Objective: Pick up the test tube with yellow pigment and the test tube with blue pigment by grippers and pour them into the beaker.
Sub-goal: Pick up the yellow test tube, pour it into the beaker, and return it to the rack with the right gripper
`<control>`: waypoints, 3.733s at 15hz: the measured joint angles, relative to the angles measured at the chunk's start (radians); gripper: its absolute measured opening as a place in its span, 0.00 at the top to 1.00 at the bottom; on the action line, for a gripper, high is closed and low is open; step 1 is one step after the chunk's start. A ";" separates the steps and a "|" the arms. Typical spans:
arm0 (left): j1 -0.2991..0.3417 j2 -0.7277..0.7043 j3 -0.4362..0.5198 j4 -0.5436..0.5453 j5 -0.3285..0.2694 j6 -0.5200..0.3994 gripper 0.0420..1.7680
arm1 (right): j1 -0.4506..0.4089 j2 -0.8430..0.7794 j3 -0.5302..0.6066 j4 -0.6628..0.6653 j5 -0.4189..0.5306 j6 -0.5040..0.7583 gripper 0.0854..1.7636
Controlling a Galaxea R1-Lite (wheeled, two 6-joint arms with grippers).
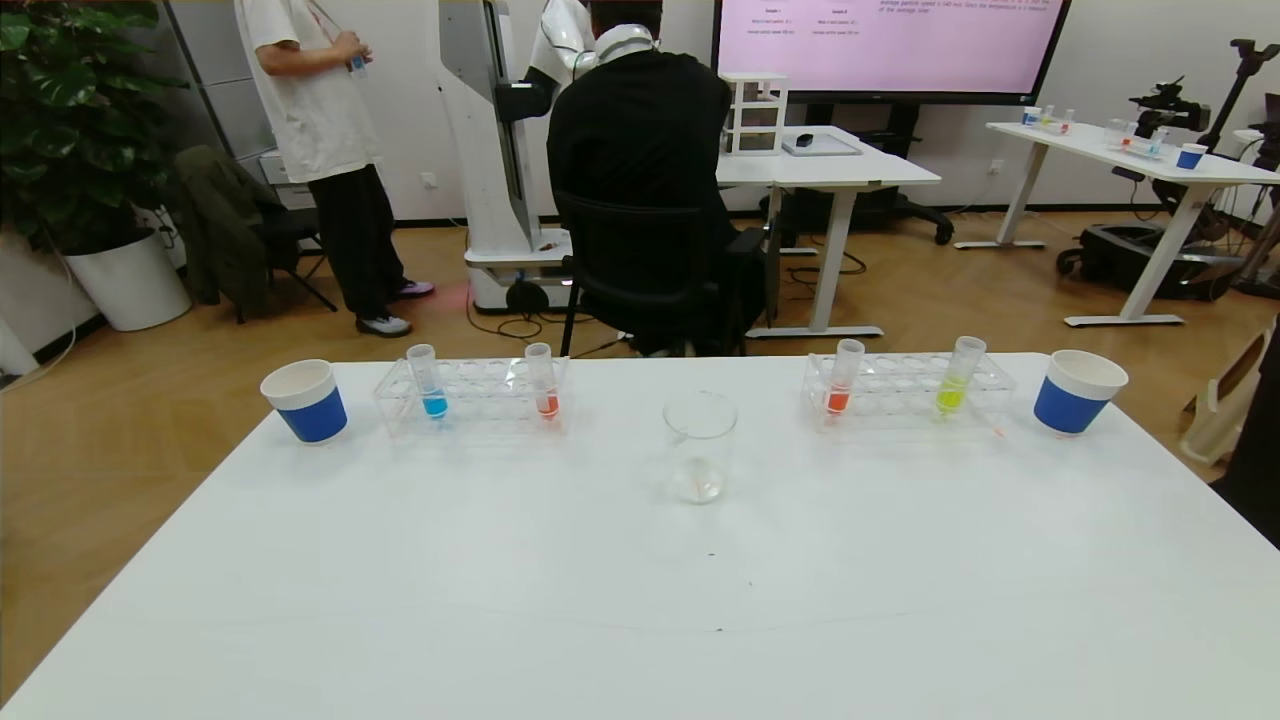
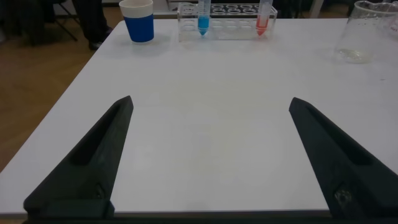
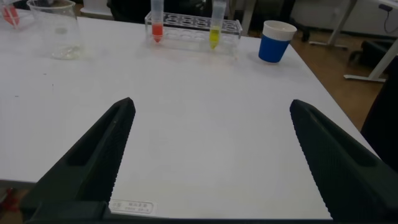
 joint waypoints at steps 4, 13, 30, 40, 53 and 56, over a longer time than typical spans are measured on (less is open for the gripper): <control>0.000 0.000 0.000 0.000 0.000 0.000 0.01 | -0.001 0.043 -0.114 0.006 -0.006 -0.001 0.02; 0.000 0.000 0.000 0.000 0.000 0.000 0.01 | 0.026 0.776 -0.352 -0.500 -0.008 0.017 0.02; 0.000 0.000 0.000 0.000 0.000 0.000 0.01 | -0.017 2.133 -0.641 -1.407 0.020 0.112 0.02; 0.000 0.000 0.000 0.000 0.000 0.000 0.01 | -0.074 2.297 -0.868 -1.402 0.029 0.146 0.02; 0.000 0.000 0.000 0.000 0.000 0.000 0.01 | -0.069 2.375 -0.960 -1.445 0.084 0.149 0.71; 0.000 0.000 0.000 0.000 0.000 0.000 0.01 | -0.067 2.363 -0.954 -1.451 0.084 0.149 0.75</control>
